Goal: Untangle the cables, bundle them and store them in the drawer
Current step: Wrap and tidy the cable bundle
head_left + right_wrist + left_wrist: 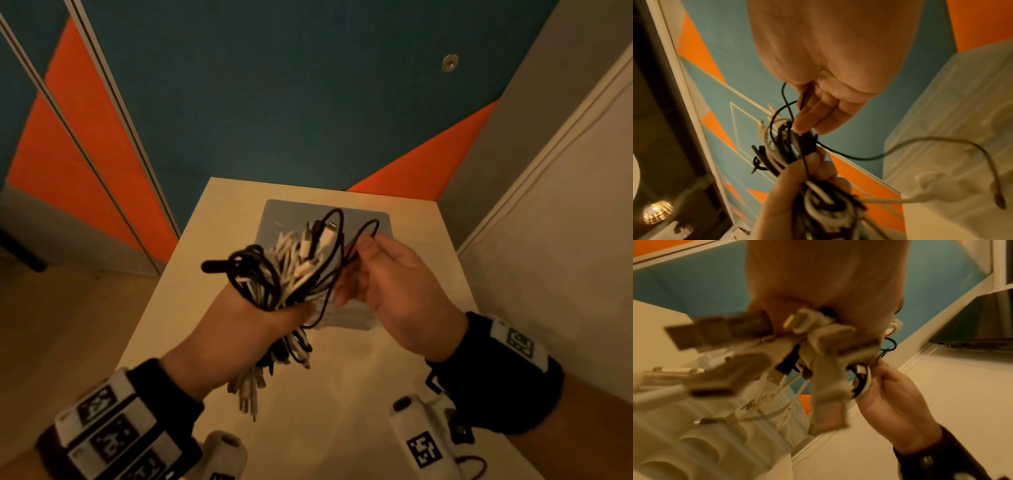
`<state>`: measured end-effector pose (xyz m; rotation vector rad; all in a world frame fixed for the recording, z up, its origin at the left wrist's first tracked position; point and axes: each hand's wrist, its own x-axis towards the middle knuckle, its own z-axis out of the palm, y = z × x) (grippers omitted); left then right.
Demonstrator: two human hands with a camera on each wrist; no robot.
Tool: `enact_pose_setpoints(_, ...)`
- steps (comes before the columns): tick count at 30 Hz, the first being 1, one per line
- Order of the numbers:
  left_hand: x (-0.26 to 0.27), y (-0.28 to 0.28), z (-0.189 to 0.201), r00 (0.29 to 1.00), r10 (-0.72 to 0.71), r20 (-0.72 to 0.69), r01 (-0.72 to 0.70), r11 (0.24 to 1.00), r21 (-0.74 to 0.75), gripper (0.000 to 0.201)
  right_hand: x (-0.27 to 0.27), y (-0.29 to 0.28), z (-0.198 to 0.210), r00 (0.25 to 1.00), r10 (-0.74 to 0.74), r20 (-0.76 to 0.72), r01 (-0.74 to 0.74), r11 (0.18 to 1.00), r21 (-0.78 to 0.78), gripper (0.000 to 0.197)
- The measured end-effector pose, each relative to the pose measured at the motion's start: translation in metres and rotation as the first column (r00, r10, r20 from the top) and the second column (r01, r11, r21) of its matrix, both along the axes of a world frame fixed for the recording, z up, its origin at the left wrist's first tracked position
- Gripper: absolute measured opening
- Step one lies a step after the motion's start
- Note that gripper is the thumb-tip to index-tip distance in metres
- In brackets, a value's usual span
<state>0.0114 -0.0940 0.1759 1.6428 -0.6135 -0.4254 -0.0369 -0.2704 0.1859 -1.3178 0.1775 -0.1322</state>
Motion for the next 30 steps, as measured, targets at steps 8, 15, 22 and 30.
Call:
enact_pose_setpoints(8, 0.002, -0.011, -0.006, 1.000, -0.013, -0.021, 0.010, 0.992, -0.124, 0.045, 0.004, 0.013, 0.004, 1.000, -0.015, -0.017, 0.019, 0.955, 0.295, 0.025)
enact_pose_setpoints(15, 0.006, -0.016, -0.012, 0.990, -0.059, -0.130, 0.029, 0.975, -0.219, 0.031, 0.006, 0.012, 0.008, 1.000, 0.003, -0.028, 0.003, 0.975, 0.223, 0.026)
enact_pose_setpoints(22, 0.013, -0.011, -0.001, 0.983, -0.011, -0.182, -0.039, 0.963, -0.266, 0.031, -0.001, -0.011, -0.038, 0.998, 0.063, 0.031, -0.050, 0.951, -0.306, 0.040)
enact_pose_setpoints(30, 0.025, 0.003, 0.004, 0.950, 0.032, -0.311, -0.129, 0.946, -0.299, 0.010, -0.019, -0.015, -0.082, 0.916, 0.289, -0.279, -0.401, 0.673, -0.621, 0.016)
